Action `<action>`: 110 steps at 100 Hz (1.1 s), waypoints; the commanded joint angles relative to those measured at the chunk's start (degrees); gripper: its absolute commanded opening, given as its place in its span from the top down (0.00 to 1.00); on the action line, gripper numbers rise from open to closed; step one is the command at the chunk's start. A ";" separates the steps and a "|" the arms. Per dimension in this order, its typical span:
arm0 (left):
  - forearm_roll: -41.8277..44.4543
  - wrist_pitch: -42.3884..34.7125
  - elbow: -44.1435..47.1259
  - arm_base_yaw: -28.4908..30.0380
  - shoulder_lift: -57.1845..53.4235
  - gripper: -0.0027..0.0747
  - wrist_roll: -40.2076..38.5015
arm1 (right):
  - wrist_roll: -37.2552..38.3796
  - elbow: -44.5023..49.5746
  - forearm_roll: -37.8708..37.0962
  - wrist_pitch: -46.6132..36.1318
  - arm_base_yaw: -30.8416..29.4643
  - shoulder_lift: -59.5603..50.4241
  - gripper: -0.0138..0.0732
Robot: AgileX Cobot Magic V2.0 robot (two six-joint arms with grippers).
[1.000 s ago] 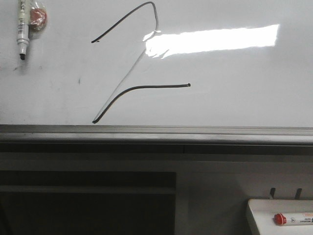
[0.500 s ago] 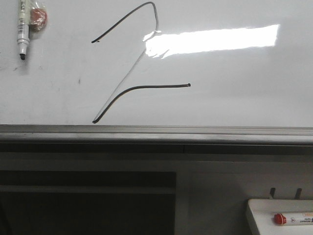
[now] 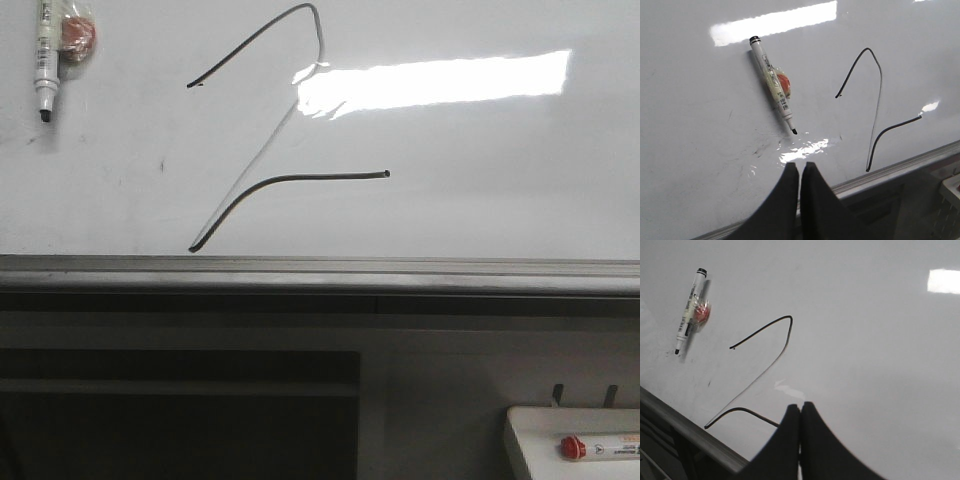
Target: Write number 2 on whiteboard
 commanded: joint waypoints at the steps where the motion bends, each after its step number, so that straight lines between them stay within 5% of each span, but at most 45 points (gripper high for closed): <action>1: -1.08 -4.16 -1.41 0.09 0.78 0.99 -0.39 | -0.07 -1.37 -0.56 -2.58 -0.27 -0.08 0.92; 55: 1.03 -5.09 0.17 0.30 0.68 0.99 -0.39 | -0.07 -1.37 -0.56 -2.58 -0.27 -0.08 0.92; 73: 0.52 -12.43 4.74 2.88 0.44 0.99 -0.39 | -0.07 -1.37 -0.56 -2.58 -0.27 -0.08 0.92; 95: 0.55 -35.15 16.38 6.09 -4.12 0.99 -0.50 | -0.07 -1.37 -0.56 -2.58 -0.27 -0.08 0.92; 110: 0.55 -33.25 20.98 6.10 -8.87 0.99 -1.78 | -0.07 -1.37 -0.56 -2.70 -0.27 -0.08 0.92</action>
